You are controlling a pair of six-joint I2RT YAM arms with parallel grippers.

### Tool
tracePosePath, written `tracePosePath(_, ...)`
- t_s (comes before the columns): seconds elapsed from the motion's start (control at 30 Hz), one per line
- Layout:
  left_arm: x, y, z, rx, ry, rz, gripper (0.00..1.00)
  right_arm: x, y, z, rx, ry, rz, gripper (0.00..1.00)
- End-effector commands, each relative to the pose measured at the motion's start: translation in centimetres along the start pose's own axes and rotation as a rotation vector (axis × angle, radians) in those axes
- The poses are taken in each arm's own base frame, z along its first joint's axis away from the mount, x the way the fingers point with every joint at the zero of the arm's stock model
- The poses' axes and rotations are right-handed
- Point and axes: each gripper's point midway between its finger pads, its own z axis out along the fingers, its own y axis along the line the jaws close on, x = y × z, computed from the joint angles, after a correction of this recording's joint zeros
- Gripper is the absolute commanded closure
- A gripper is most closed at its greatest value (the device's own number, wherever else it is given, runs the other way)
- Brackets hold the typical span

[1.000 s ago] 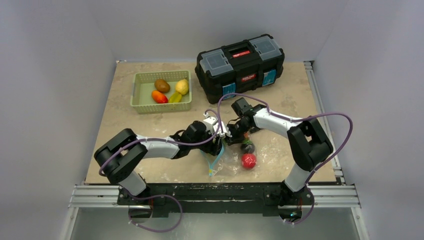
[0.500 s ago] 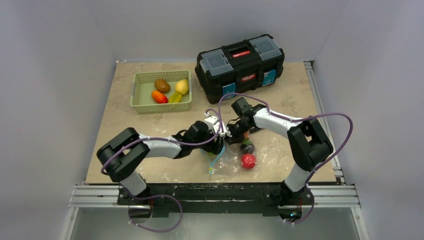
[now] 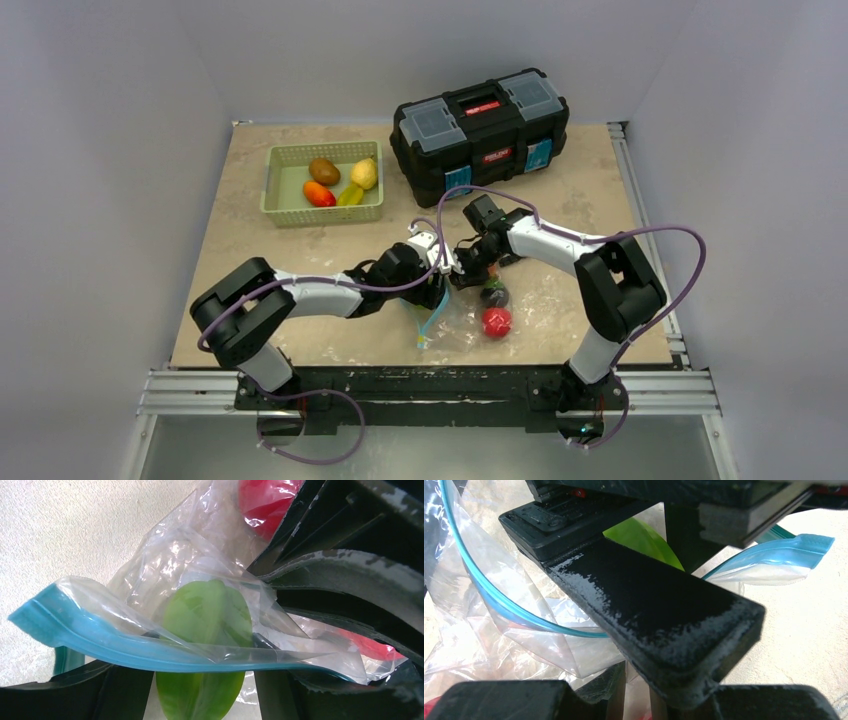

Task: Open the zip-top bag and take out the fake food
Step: Pick up the fake fruit from the zipper food storage bag.

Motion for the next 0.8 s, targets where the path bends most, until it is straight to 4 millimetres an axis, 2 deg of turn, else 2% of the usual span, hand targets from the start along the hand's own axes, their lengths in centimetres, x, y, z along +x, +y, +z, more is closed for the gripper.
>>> tracePosePath(0.0,-1.5,-2.6,-0.5,0.066,-0.032,0.071,0.32,-1.6,-1.2,-0.3,0.027,-0.035,-0.009,0.78)
tracePosePath(0.13,-1.7,-3.1,-0.4,0.080,-0.034,0.076,0.32,-1.6,-1.2,-0.3,0.027,-0.036,-0.008,0.78)
tracePosePath(0.2,-1.6,-3.1,-0.2,0.076,-0.028,0.076,0.36,-1.6,-1.2,-0.3,0.028,-0.036,-0.008,0.78)
tracePosePath(0.37,-0.9,-2.3,-0.3,0.036,-0.002,0.079,0.54,-1.6,-1.1,-0.3,0.025,-0.035,-0.007,0.79)
tracePosePath(0.57,-1.5,-1.4,-2.2,-0.017,-0.019,0.097,0.88,-1.3,-1.1,-0.4,0.035,-0.024,-0.013,0.79)
tracePosePath(0.63,-2.0,-1.5,-3.0,-0.018,-0.031,0.106,0.94,-1.5,-1.1,-0.6,0.039,-0.026,-0.018,0.79)
tracePosePath(0.77,-2.7,-1.7,-4.6,-0.010,-0.059,0.107,0.99,-1.8,-0.8,-0.9,0.043,-0.036,-0.033,0.78)
